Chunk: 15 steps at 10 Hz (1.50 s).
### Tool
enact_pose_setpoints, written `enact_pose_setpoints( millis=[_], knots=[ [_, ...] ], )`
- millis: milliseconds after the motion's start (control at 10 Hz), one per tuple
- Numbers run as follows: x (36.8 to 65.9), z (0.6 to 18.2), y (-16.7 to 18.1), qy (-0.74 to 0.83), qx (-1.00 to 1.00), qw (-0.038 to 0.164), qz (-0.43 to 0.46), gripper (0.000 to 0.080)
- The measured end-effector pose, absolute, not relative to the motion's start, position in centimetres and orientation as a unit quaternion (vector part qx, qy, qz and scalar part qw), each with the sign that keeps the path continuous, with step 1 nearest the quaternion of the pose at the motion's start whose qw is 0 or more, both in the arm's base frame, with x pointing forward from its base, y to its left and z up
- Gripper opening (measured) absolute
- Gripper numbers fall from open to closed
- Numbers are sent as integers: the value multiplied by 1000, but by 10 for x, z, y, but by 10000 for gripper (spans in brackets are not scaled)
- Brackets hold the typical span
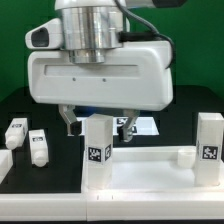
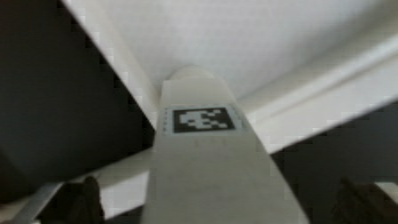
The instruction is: Assemble desk
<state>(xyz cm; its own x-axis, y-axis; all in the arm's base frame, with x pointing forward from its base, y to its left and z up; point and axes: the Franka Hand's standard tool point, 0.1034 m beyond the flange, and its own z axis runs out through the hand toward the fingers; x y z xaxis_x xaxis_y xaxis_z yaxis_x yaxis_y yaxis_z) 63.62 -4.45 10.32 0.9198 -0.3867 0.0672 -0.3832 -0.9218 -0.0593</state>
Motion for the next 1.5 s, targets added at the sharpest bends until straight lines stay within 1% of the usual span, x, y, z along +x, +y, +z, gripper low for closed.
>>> enact_pose_setpoints(
  millis=[200,300,400,500,600,700,800,900,1300,1500],
  knots=[
    [636,103,-45,226,-973,23,-38,640],
    [636,103,-45,225,-973,23,-38,474],
    [636,103,-45,239,-970,24,-38,474],
    [635,103,-49,297,-954,24,-36,286],
    [635,103,-50,363,-931,27,-35,288],
    [634,102,-53,449,-892,40,-31,288],
    [632,102,-54,541,-839,61,-22,288],
    [631,101,-54,613,-786,73,-9,288],
    [631,101,-52,717,-692,76,2,288],
    [631,101,-47,815,-575,75,17,288]
  ],
)
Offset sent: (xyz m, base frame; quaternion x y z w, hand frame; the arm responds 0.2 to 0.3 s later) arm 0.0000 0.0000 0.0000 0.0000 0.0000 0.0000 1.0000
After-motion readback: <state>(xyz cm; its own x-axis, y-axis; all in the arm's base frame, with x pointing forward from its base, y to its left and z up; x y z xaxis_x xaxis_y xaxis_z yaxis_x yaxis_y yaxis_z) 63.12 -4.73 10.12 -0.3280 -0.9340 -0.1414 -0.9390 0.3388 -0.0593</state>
